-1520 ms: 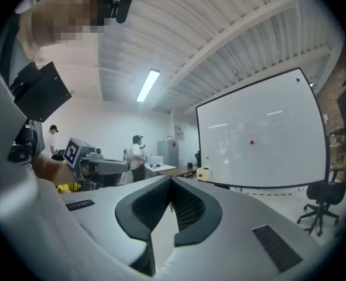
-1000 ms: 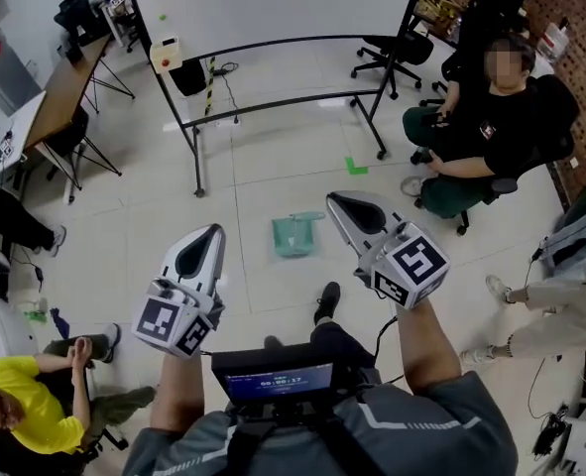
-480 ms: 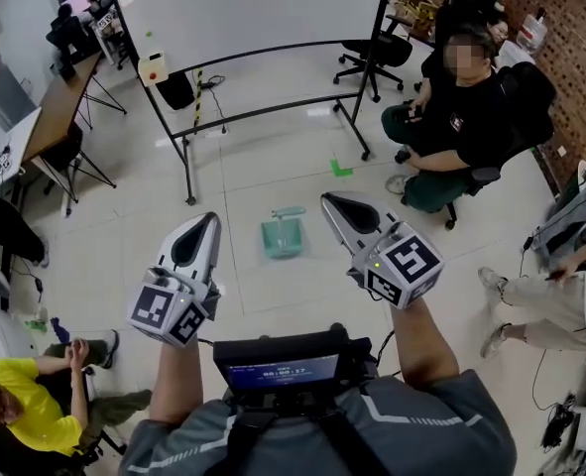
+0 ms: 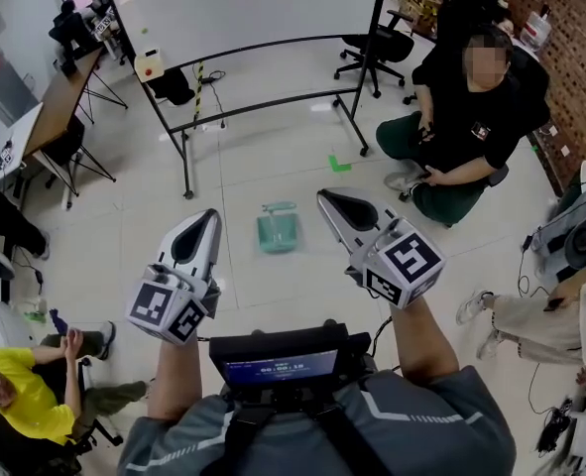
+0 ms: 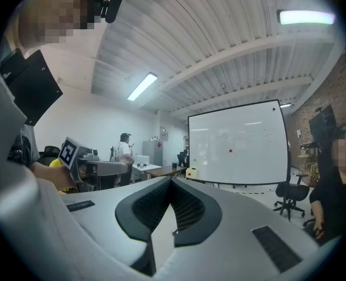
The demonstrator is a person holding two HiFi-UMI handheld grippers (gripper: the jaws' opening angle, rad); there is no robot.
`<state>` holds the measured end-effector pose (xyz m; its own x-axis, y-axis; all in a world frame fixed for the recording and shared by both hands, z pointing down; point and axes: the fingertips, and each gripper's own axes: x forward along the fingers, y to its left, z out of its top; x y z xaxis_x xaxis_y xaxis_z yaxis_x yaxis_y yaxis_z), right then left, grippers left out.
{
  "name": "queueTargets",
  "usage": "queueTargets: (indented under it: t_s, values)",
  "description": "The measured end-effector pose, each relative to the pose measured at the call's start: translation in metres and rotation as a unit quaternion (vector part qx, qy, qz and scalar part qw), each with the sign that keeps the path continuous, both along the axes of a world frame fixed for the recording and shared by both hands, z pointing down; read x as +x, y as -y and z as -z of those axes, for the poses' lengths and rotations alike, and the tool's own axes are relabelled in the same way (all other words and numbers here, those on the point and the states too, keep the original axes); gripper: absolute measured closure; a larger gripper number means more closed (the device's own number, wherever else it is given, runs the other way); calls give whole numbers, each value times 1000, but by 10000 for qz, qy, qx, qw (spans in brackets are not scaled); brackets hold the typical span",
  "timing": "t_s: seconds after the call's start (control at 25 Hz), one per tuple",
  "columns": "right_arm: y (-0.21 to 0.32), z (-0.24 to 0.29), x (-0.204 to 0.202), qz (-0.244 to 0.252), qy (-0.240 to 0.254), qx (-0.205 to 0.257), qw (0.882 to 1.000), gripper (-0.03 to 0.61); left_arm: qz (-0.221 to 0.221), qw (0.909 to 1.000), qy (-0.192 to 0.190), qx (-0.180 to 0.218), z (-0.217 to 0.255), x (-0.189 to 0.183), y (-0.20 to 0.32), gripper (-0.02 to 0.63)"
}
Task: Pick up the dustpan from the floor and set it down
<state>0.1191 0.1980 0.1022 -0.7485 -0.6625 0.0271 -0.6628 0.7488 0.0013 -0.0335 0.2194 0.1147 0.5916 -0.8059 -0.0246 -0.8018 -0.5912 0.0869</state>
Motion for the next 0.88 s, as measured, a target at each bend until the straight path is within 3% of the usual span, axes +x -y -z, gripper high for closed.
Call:
queueTargets:
  t_s: [0.88]
  values:
    - [-18,-3,-4,-24,-57,-57,10000,569,119,9999,14,-31,-1,-12,-24,584]
